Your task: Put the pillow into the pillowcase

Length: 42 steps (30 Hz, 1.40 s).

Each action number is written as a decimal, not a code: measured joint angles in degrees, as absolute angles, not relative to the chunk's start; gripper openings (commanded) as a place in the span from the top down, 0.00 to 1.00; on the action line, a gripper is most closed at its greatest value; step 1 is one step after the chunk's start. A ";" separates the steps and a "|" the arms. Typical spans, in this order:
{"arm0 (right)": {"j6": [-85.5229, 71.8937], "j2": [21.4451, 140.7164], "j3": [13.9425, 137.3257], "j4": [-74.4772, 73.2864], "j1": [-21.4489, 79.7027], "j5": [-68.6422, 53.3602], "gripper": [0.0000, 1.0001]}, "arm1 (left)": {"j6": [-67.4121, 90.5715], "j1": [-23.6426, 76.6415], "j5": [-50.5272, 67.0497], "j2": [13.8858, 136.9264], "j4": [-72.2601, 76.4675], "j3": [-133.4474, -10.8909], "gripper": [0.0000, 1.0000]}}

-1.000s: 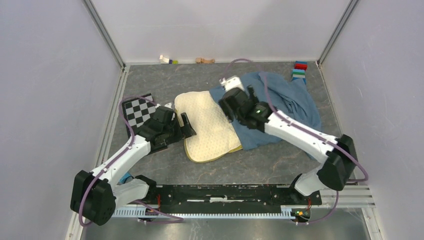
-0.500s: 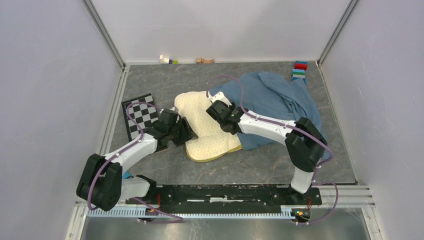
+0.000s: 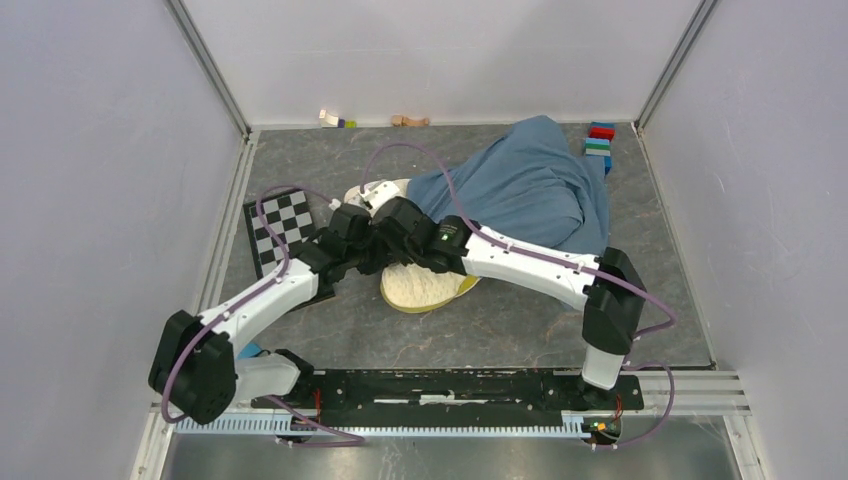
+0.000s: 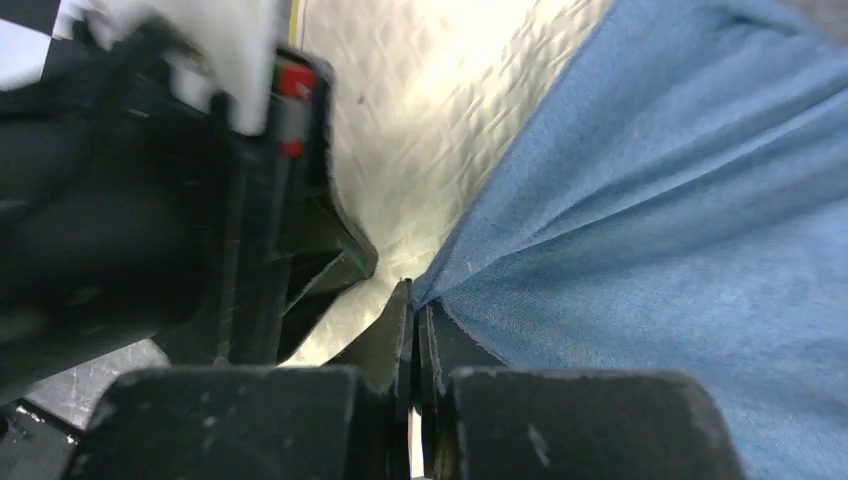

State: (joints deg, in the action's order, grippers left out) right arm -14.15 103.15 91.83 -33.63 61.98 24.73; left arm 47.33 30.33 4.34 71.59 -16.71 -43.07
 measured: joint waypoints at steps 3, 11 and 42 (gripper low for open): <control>-15.59 101.95 86.65 -30.72 60.71 21.71 0.68 | 48.93 30.74 2.17 68.45 -19.18 -43.44 0.98; -17.82 88.92 70.67 -26.46 57.34 23.14 0.27 | 55.90 31.29 -0.95 64.82 -20.08 -39.92 0.98; -34.28 76.55 35.20 -15.14 65.41 47.48 1.00 | 56.51 31.70 -4.45 65.60 -23.18 -40.42 0.98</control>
